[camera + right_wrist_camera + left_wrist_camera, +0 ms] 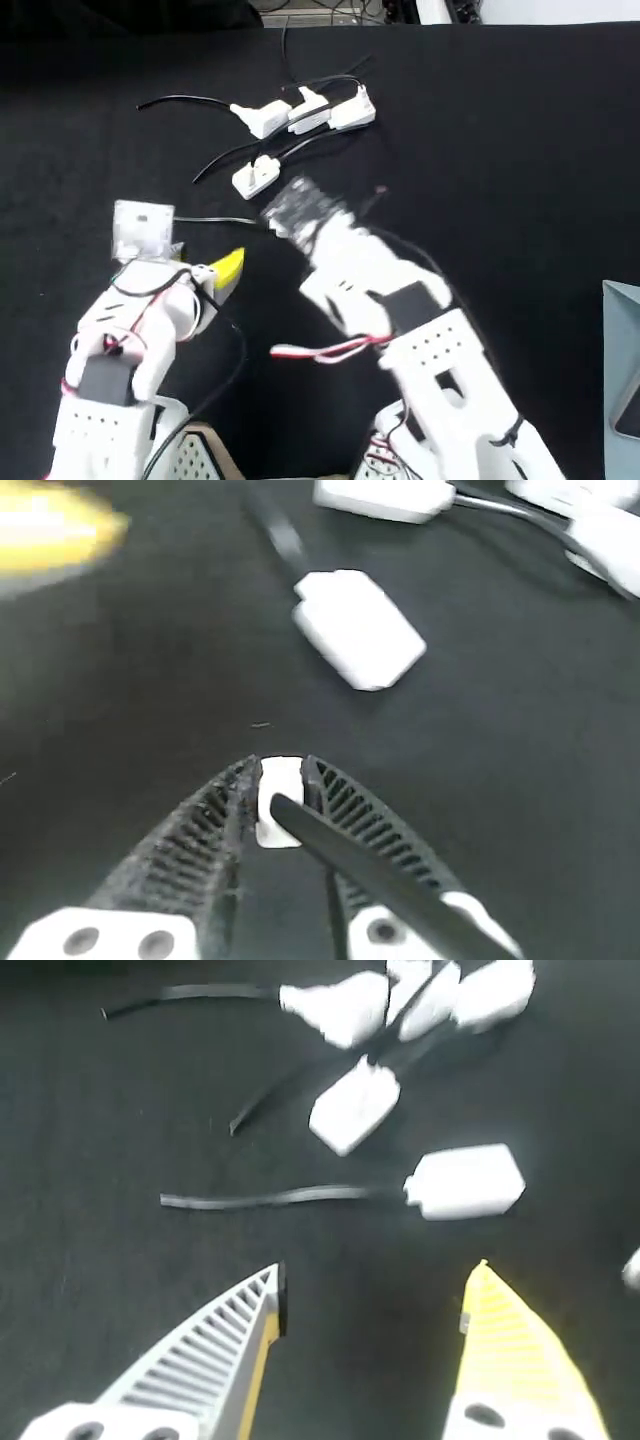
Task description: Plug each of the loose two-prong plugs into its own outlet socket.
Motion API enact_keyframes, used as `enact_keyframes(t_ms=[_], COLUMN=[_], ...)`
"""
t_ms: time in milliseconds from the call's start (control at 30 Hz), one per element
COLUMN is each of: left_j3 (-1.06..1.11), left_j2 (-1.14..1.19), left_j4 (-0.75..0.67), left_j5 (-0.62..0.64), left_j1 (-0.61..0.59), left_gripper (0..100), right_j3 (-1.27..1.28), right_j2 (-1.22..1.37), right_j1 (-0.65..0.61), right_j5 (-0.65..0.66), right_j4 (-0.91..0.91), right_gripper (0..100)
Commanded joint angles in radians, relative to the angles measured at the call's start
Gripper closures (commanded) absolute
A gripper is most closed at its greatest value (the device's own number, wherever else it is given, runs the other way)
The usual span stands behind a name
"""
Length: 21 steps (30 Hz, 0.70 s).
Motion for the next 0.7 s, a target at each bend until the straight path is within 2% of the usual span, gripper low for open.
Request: enact_keyframes(t_ms=[0, 133, 367, 533, 667], left_j3=[-0.104, -0.246, -0.484, -0.638, -0.792], left_j2=[0.219, 0.5, 0.928, 1.172, 1.344], left_j4=[-0.074, -0.138, -0.233, -0.315, -0.318], left_j5=[-0.112, -0.267, -0.539, -0.644, -0.707], left_j1=[-0.015, -0.012, 0.113, 0.177, 0.197], left_gripper=[71, 71, 71, 71, 71], right_j3=[-0.004, 0.035, 0.091, 0.088, 0.093], right_j2=[-0.019, -0.018, -0.019, -0.024, -0.018], right_j1=[0.124, 0.212, 0.255, 0.328, 0.351], right_j5=[-0.052, -0.115, -0.135, -0.17, -0.17], right_j4=[-0.048, -0.118, -0.209, -0.222, -0.247], right_gripper=[98.7, 98.7, 98.7, 98.7, 98.7])
